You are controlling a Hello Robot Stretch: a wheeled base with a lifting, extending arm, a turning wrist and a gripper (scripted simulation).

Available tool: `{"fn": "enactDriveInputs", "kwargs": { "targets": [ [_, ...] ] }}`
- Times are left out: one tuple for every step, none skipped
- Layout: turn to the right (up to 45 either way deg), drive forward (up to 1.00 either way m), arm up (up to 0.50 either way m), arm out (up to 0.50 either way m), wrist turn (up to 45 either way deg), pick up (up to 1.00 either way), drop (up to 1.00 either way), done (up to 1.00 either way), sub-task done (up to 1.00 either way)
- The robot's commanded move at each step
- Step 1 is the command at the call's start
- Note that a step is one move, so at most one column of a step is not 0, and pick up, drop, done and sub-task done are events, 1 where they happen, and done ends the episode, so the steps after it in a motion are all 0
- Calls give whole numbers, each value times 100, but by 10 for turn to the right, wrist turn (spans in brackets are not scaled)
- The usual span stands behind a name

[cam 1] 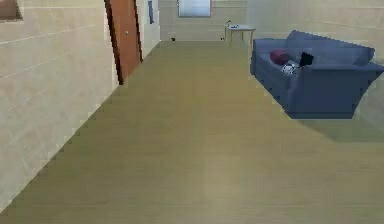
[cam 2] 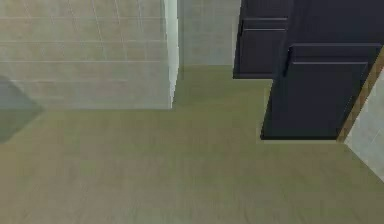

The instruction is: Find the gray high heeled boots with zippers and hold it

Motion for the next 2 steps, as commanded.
{"fn": "enactDriveInputs", "kwargs": {
  "targets": [
    [450,0,0,0,0,0,0,0,0],
    [450,0,0,0,0,0,0,0,0]
  ]
}}
